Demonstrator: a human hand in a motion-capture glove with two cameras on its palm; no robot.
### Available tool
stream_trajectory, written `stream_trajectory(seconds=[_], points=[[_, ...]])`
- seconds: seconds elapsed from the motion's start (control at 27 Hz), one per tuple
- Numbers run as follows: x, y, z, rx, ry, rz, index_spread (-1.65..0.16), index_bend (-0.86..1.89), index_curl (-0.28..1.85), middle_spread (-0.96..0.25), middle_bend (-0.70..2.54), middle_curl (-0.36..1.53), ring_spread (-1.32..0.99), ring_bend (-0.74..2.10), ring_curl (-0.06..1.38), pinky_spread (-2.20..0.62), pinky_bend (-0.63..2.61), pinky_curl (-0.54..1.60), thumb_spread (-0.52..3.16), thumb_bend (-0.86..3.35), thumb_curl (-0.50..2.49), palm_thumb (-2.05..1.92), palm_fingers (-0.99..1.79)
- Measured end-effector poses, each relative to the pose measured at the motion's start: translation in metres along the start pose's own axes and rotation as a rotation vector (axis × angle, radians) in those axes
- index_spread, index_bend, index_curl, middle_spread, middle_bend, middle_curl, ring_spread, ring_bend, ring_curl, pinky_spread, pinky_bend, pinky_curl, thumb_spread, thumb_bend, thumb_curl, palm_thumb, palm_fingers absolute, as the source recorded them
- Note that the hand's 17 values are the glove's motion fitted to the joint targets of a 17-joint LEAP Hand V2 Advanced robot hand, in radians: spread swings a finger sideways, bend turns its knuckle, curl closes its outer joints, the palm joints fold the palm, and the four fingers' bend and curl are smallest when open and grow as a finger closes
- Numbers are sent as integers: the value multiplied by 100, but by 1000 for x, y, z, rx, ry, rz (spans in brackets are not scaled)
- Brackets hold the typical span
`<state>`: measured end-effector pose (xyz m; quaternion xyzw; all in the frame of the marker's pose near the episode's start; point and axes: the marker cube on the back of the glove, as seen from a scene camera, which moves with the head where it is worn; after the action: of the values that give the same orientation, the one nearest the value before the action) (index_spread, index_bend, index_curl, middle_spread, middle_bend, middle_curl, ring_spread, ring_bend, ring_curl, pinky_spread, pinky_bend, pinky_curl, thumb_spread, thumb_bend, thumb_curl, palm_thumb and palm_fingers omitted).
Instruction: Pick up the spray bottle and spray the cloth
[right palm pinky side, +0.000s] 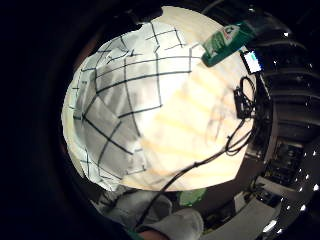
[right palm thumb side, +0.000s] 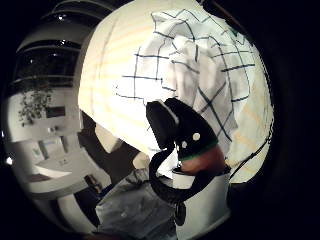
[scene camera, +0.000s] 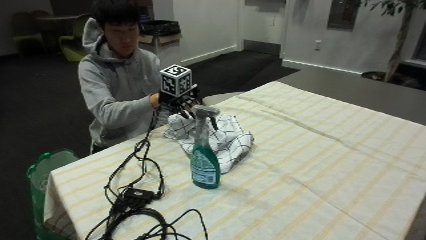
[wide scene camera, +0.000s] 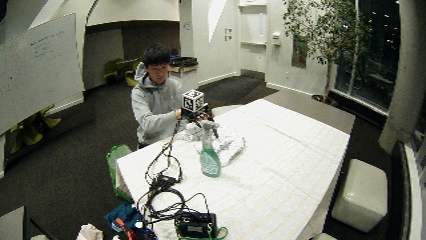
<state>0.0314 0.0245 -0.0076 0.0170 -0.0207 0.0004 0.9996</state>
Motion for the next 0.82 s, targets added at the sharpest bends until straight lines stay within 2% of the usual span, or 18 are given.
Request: stream_trajectory(seconds=[0.15,0.37,0.7,0.82], points=[[18,5,-1,42,-47,46,-33,16,23,-5,32,23,4,19,13,23,33,23,106,15,14,43,40],[64,3,-5,188,-190,155,-31,10,23,-3,29,25,4,22,16,23,38,26,111,12,15,44,33],[118,-29,-10,445,-499,296,-28,6,17,2,26,27,7,26,19,24,51,32,110,7,19,47,18],[133,-52,-17,579,-577,350,-27,7,17,3,26,28,8,27,20,24,52,33,109,6,21,50,17]])
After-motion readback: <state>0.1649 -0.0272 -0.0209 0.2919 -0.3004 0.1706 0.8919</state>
